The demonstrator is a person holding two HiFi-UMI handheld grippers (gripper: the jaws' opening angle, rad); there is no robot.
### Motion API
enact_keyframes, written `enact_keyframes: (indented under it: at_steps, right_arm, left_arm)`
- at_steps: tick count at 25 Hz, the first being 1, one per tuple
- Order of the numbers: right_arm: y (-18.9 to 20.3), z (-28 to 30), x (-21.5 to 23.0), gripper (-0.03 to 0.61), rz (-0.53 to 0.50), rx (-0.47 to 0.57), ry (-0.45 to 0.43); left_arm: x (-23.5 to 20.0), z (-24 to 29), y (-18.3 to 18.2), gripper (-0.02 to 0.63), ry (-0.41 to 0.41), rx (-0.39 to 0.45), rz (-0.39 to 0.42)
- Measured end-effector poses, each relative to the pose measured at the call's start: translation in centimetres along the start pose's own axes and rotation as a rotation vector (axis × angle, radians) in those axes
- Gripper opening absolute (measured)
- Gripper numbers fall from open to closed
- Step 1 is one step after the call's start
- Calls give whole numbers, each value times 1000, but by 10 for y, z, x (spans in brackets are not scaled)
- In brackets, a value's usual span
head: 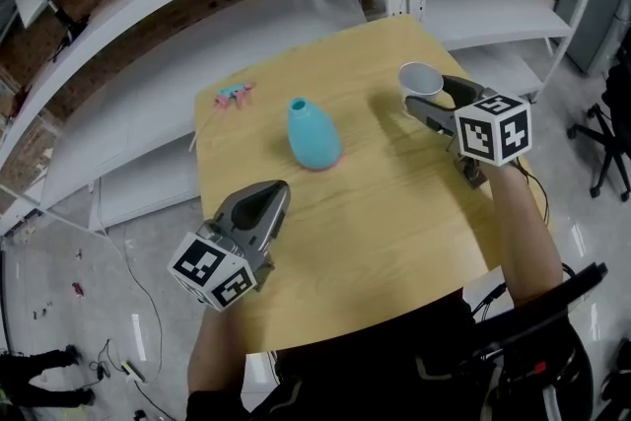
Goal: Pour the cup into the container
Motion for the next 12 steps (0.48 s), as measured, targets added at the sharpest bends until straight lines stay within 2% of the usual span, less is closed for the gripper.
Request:
enact_keyframes:
  at_steps: [4, 7, 9, 11, 12]
  right_arm:
    - [0, -25, 9, 321, 32, 13, 42]
    - [5, -57, 13, 319, 76, 61, 52]
    - [10, -78, 6, 319, 96, 96, 41]
    - [16, -92, -11, 319, 85, 104, 11]
    - [18, -100, -20, 318, 69, 102, -6]
  left_arm:
    - [0, 1, 0, -8, -18, -1, -7]
    - [4, 3, 2, -8, -3, -30, -10]
    - [5, -2, 0, -6, -3, -35, -59]
    - [5, -17, -4, -6, -33, -4, -118]
    - [7, -24, -7, -7, -52, 10, -123]
Point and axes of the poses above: the fingertips, and each gripper's own axes: z forward along the fingers, x to its right, y out of its underside, the point moved 3 cm from there along -z, backward along the fingers, and after that the axes turned 5 degrees about -y, right-handed, at the moved point
